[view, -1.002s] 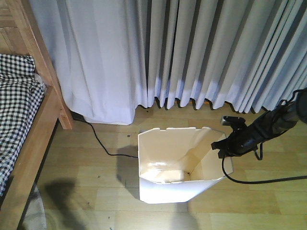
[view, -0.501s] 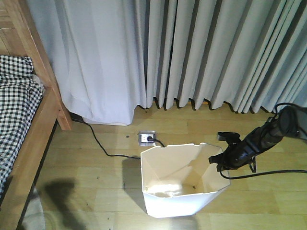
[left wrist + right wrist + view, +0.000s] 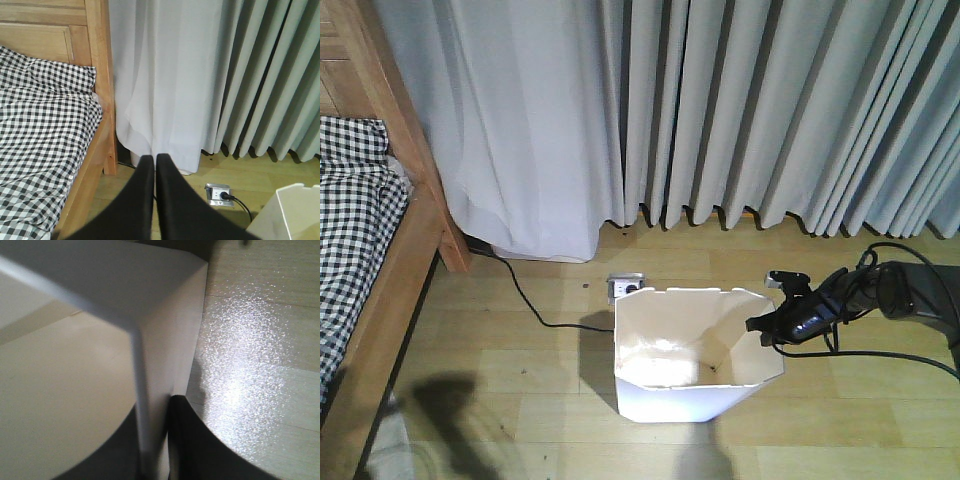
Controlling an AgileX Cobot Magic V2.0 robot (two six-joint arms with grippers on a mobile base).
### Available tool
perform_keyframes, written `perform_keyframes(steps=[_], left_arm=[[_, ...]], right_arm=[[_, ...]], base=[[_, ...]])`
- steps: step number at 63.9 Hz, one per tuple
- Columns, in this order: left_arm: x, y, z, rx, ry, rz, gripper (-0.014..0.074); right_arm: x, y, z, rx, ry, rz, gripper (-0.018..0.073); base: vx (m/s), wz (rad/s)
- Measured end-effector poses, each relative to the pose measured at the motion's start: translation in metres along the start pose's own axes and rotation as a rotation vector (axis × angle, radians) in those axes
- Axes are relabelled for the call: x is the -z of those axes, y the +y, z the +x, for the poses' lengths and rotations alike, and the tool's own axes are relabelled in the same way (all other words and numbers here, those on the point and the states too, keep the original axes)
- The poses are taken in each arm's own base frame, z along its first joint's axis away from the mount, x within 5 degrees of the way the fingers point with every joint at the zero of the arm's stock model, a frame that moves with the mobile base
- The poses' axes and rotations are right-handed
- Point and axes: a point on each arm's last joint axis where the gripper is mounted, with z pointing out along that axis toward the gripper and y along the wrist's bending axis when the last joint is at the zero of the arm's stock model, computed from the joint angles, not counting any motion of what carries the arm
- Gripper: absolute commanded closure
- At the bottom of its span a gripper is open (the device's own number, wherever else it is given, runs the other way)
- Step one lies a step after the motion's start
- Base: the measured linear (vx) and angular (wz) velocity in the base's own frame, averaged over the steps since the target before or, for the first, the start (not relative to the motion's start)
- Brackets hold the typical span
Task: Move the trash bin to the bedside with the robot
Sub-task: 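Lower the held bin onto the floor beside the bed, then open the right gripper and release the bin rim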
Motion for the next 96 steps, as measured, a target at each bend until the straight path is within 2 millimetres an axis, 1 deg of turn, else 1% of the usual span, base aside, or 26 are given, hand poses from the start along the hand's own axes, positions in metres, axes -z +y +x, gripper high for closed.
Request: perform_keyframes(steps=[9,12,28,43,54,65,75,96], left_arm=[[0.0,0.0,0.0,0.0,0.0,0.0,0.0603],[0.0,0.0,0.0,0.0,0.0,0.0,0.0603],[0.0,0.0,0.0,0.0,0.0,0.0,0.0603],[0.0,0.0,0.0,0.0,0.0,0.0,0.0603],[0.0,0.0,0.0,0.0,0.0,0.0,0.0603],[0.0,0.0,0.0,0.0,0.0,0.0,0.0603],[0.0,0.0,0.0,0.0,0.0,0.0,0.0603],[0.0,0.0,0.0,0.0,0.0,0.0,0.0603]], right_arm=[[-0.011,-0.003,0.003,0.001,0.023,-0.007,0.0559],[-0.013,-0.004,0.001,-0.003,0.021,-0.007,0.0558],[-0.014,-0.005,-0.008,-0.009,0.013,-0.023,0.0546],[-0.017,-0.004,-0.007,-0.021,0.018,-0.031,0.0514],[-0.017,-0.003,-0.007,-0.025,0.028,-0.04,0.0434],[-0.016,0.0,-0.007,-0.048,0.038,-0.077,0.0319],[-0.01,0.001,-0.015,-0.058,0.015,-0.084,0.0237],[-0.008,0.002,-0.018,-0.068,0.006,-0.09,0.0169]], base=[[0.0,0.0],[0.0,0.0],[0.0,0.0],[0.0,0.0],[0.0,0.0],[0.0,0.0],[0.0,0.0],[0.0,0.0]])
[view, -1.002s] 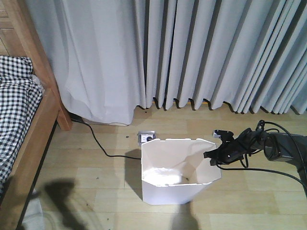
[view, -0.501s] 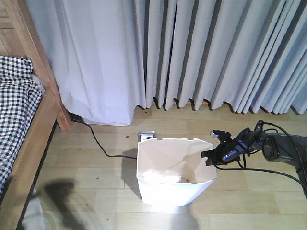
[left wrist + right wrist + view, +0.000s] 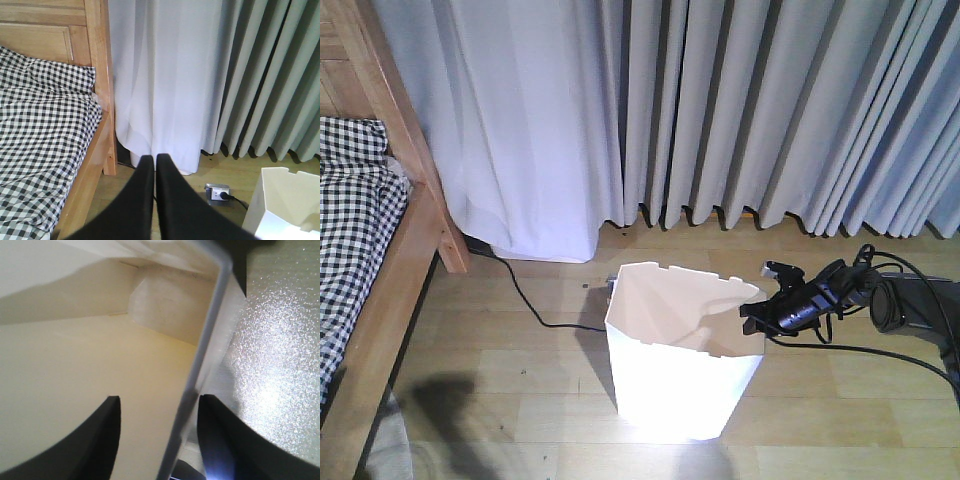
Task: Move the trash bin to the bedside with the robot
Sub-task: 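Open the right gripper and release the bin rim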
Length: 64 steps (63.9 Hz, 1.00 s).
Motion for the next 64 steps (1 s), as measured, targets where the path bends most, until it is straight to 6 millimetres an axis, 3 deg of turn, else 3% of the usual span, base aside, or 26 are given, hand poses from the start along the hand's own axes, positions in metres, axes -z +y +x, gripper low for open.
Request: perform_keyframes(steps=[15,53,64], left_arm=[[0.0,0.0,0.0,0.0,0.0,0.0,0.0603],[0.0,0.0,0.0,0.0,0.0,0.0,0.0603],[0.0,0.0,0.0,0.0,0.0,0.0,0.0603]], right_arm=[[0.001,0.0,-0.003,0.001,-0.01,0.002,0.0082],[0.001,0.001,0.004,-0.029,0.049,-0.011,0.0083],[0.013,0.002,0.008,-0.049,0.032,0.043,0.0083]], base=[[0.0,0.0],[0.0,0.0],[0.0,0.0]])
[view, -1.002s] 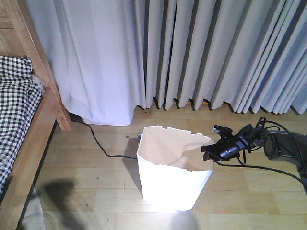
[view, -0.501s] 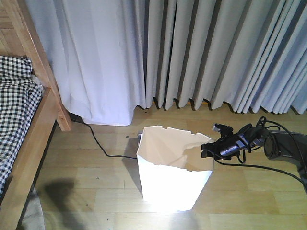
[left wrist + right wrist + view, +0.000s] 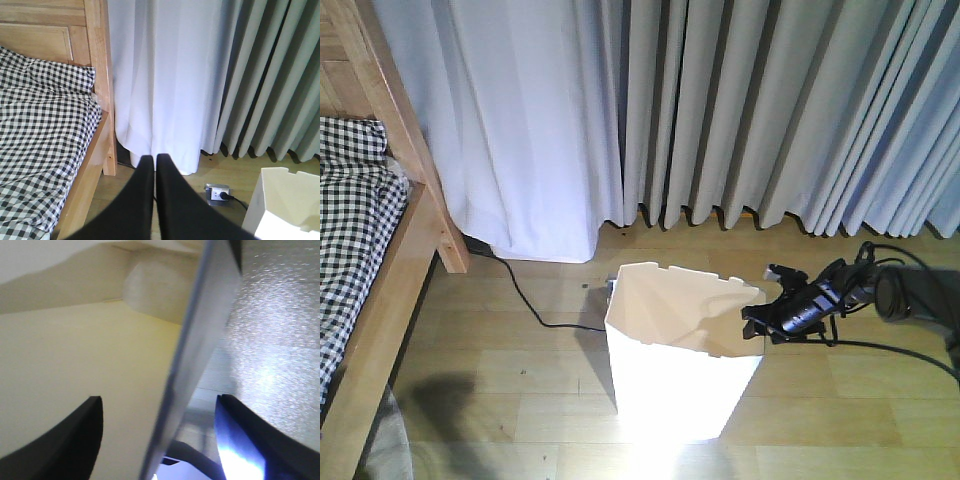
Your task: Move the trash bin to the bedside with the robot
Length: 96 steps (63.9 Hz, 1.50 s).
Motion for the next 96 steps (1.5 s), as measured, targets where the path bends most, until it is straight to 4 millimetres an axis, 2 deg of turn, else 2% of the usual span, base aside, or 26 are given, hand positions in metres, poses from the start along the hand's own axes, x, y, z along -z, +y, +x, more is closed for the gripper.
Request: perform_keyframes(steps=[6,18,37,44,62,68,72,83,96], left_arm=[[0.0,0.0,0.0,0.0,0.0,0.0,0.0603],[0.0,0.0,0.0,0.0,0.0,0.0,0.0603],[0.0,0.0,0.0,0.0,0.0,0.0,0.0603],[0.0,0.0,0.0,0.0,0.0,0.0,0.0603],[0.0,0.0,0.0,0.0,0.0,0.0,0.0603],[0.0,0.0,0.0,0.0,0.0,0.0,0.0603],[0.0,0.0,0.0,0.0,0.0,0.0,0.0603],[0.0,0.0,0.0,0.0,0.0,0.0,0.0603],[0.0,0.0,0.0,0.0,0.0,0.0,0.0603]], right_arm=[[0.012,0.001,0.009,-0.008,-0.024,0.045,0.0083],[0.054,0.015,0.022,0.021,-0.097,0.097,0.0083],[0.148,0.045,0.045,0.146,-0.166,0.183,0.0083],[0.191,0.061,0.052,0.173,-0.219,0.201,0.0083],[0.322,0.111,0.064,0.276,-0.502,0.258,0.0083],[0.353,0.124,0.075,0.3,-0.583,0.271,0.0083],[0.379,0.136,0.09,0.31,-0.656,0.278,0.0083],[0.431,0.159,0.139,0.316,-0.849,0.316,0.0083],[0.467,0.172,0.204,0.249,-1.096,0.352,0.0083]], base=[[0.0,0.0],[0.0,0.0],[0.0,0.0],[0.0,0.0],[0.0,0.0],[0.0,0.0],[0.0,0.0],[0.0,0.0],[0.0,0.0]])
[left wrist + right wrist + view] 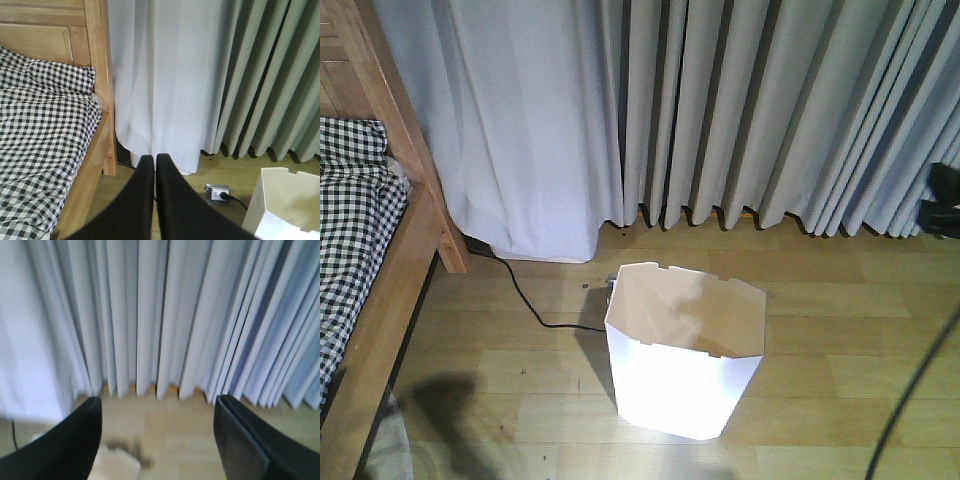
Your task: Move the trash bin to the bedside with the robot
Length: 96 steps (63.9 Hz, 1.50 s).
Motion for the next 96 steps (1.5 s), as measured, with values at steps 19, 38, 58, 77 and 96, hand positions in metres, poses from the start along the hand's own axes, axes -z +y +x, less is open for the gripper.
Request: perform_keyframes(steps=[19,38,58,77,96], left_arm=[[0.0,0.0,0.0,0.0,0.0,0.0,0.0603],[0.0,0.0,0.0,0.0,0.0,0.0,0.0603],[0.0,0.0,0.0,0.0,0.0,0.0,0.0603],[0.0,0.0,0.0,0.0,0.0,0.0,0.0603],[0.0,0.0,0.0,0.0,0.0,0.0,0.0603]], right_arm=[[0.077,0.006,0.0,-0.094,-0.313,0.025,0.0083],[0.096,0.013,0.042,-0.08,-0.377,-0.002,0.0083],[0.109,0.023,0.059,-0.009,-0.446,-0.079,0.026],[0.108,0.022,0.06,0.057,-0.441,-0.055,0.057],[0.108,0.022,0.061,0.057,-0.441,-0.053,0.0568]], base=[[0.0,0.0],[0.0,0.0],[0.0,0.0],[0.0,0.0],[0.0,0.0]])
